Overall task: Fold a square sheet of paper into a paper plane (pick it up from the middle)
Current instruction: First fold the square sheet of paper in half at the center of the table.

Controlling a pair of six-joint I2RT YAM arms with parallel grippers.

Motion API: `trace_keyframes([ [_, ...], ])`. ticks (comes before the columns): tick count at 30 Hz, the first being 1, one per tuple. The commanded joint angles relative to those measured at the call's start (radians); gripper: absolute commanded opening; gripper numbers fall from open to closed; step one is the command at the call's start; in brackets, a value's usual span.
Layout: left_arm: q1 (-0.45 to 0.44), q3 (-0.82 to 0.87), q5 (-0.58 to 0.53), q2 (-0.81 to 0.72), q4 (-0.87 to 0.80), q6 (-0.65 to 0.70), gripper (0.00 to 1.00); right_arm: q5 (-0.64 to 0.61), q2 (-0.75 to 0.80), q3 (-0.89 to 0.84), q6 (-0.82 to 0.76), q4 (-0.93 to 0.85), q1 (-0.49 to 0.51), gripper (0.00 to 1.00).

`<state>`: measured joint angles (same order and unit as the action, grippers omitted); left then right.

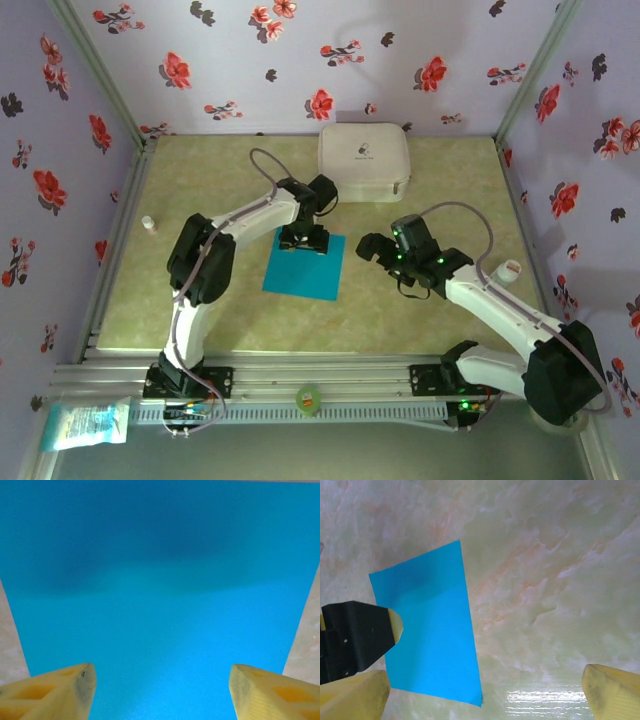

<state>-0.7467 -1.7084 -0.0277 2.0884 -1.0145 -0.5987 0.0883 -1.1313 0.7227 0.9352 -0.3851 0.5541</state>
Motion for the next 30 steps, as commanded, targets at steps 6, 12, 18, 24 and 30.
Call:
trace_keyframes([
  [6, -0.026, -0.055, -0.025, 0.071, -0.059, -0.023, 0.71, 0.028, 0.011, -0.042, -0.061, 0.049, -0.015, 0.99],
  [12, -0.036, -0.045, -0.025, 0.103, -0.047, -0.050, 0.71, 0.031, 0.004, -0.046, -0.068, 0.054, -0.019, 0.99],
  [18, -0.037, -0.023, -0.038, 0.119, -0.026, -0.065, 0.72, 0.040, 0.006, -0.047, -0.073, 0.048, -0.019, 0.99],
  [24, -0.036, 0.013, -0.046, 0.121, -0.005, -0.067, 0.74, 0.046, 0.002, -0.052, -0.068, 0.048, -0.019, 0.99],
  [30, -0.036, 0.044, -0.047, 0.121, 0.022, -0.064, 0.76, 0.055, -0.005, -0.055, -0.059, 0.051, -0.019, 0.99],
])
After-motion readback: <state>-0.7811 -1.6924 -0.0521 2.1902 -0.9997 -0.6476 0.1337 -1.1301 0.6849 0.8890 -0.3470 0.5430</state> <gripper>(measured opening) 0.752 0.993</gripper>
